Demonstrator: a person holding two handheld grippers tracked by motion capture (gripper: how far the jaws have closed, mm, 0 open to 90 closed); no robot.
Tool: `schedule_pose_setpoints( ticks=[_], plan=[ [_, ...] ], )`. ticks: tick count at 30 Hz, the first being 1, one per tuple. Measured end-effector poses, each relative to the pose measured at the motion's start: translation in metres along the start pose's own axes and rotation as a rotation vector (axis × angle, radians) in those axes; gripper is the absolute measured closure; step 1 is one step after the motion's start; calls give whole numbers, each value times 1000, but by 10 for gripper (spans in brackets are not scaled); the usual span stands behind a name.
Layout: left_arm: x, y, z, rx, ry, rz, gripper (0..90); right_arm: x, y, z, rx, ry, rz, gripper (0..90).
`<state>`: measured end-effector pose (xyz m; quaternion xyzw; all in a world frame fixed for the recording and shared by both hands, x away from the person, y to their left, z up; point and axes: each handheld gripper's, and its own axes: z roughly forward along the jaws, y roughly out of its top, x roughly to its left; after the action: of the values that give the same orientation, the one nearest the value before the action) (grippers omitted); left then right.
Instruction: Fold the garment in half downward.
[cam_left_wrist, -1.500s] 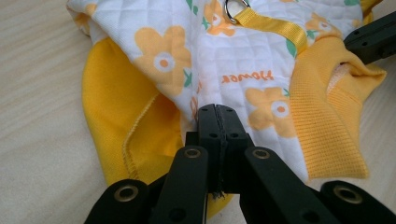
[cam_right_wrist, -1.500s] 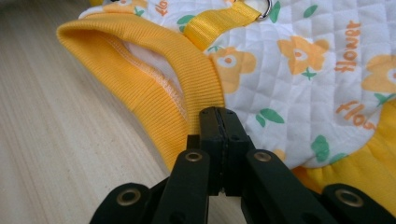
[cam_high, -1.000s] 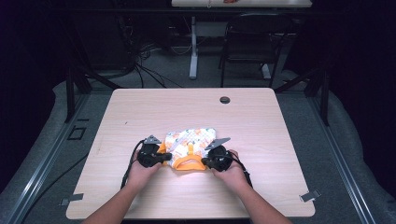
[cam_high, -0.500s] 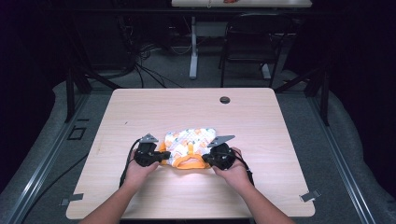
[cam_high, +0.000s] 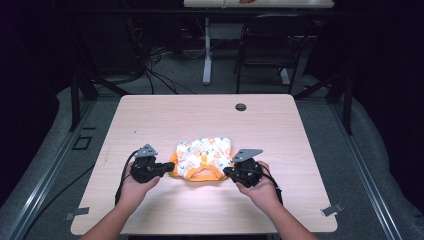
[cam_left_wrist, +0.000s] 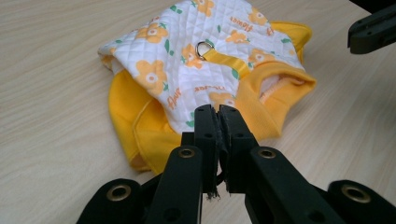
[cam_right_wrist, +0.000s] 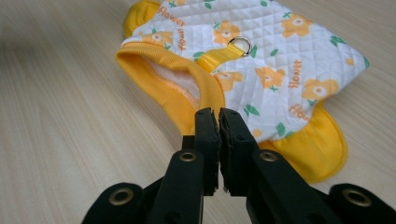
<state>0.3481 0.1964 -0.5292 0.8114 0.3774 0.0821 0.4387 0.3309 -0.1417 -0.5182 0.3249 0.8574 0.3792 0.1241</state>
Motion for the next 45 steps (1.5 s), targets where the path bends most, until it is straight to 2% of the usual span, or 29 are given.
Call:
schedule_pose_setpoints(
  ticks=[5,9,13,17,20,26,29,32,36,38,42,45],
  plan=[
    [-2,-14,-12,-14,4,-10,831,1,-12,-13,-3,-17,-1,842],
    [-2,-27,-17,-11,14,-18,803,3,-25,-21,-6,-29,17,837],
    [-4,-37,-21,5,49,9,765,3,-37,-26,-9,-34,37,824],
    [-8,-44,-23,8,68,22,738,4,-46,-29,-13,-42,49,804],
    [-10,-48,-21,7,64,28,719,6,-52,-28,-17,-45,59,790],
    [-11,-57,-15,19,96,58,679,11,-59,-23,0,-50,46,757],
    [-11,-61,-12,17,87,41,668,12,-62,-20,1,-52,33,745],
    [-10,-65,-10,16,82,29,656,13,-66,-16,4,-48,41,718],
    [-8,-68,-9,19,90,38,647,14,-69,-12,8,-58,31,690],
    [-7,-70,-9,15,91,25,642,14,-71,-11,9,-64,25,681],
    [-4,-72,-9,11,101,17,617,13,-74,-9,-8,-70,47,656],
    [-2,-73,-8,5,113,12,599,10,-76,-8,0,-83,43,634]
  ],
)
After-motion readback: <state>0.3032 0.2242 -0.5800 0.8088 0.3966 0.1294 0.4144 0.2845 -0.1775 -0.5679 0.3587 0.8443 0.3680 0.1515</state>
